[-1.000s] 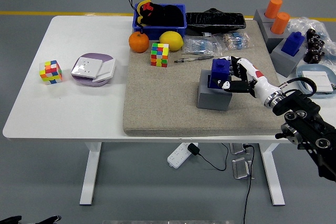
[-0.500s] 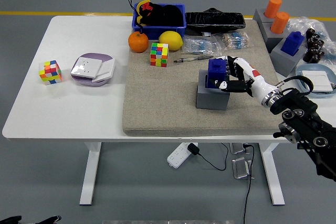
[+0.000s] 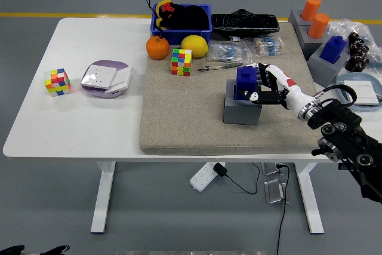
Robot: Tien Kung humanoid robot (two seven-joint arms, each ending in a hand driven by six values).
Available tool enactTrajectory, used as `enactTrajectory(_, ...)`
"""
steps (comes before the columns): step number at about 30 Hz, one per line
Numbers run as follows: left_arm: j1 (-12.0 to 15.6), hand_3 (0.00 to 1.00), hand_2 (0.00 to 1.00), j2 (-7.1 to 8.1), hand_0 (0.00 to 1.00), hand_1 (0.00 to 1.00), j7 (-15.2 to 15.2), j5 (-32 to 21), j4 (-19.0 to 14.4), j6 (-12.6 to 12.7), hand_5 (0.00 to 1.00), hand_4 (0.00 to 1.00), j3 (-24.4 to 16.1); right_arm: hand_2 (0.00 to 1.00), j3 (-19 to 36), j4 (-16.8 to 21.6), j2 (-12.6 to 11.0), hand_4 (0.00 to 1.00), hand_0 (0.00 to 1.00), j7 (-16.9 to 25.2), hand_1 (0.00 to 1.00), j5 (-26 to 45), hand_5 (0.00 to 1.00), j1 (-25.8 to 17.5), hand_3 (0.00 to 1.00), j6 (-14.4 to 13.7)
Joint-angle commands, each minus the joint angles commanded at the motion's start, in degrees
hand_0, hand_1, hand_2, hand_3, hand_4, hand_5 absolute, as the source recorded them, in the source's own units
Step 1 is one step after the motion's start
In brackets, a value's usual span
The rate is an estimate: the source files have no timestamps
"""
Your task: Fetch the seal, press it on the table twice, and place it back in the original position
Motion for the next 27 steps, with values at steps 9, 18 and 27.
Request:
enactTrajectory(9,0.0,0.802,0.764,0.17,0.814,0.786,0.0,0.0,-0.1,0.0,0.414,0.692,0.0,0.433,-0.6,-1.4,-0.5,0.696,0.544,0.1,0.425,0.1,0.002,0.7,0.462,0.0)
enactTrajectory(18,-0.1,0.802,0.764,0.27,0.814,0.787,0.0,-0.1,-0.1,0.0,0.415,0.692,0.1,0.434,-1.0,-1.1,-0.6,0.696,0.546,0.1,0.426,0.1,0.002,0.6,0.462,0.0)
enactTrajectory(27,0.0,0.802,0.764,0.3,0.814,0.786,0.1,0.3,-0.1,0.0,0.414,0.692,-0.1,0.434,-0.1,0.1,-0.8,0.699,0.547,0.1,0.426,0.0,0.002,0.5,0.463,0.0)
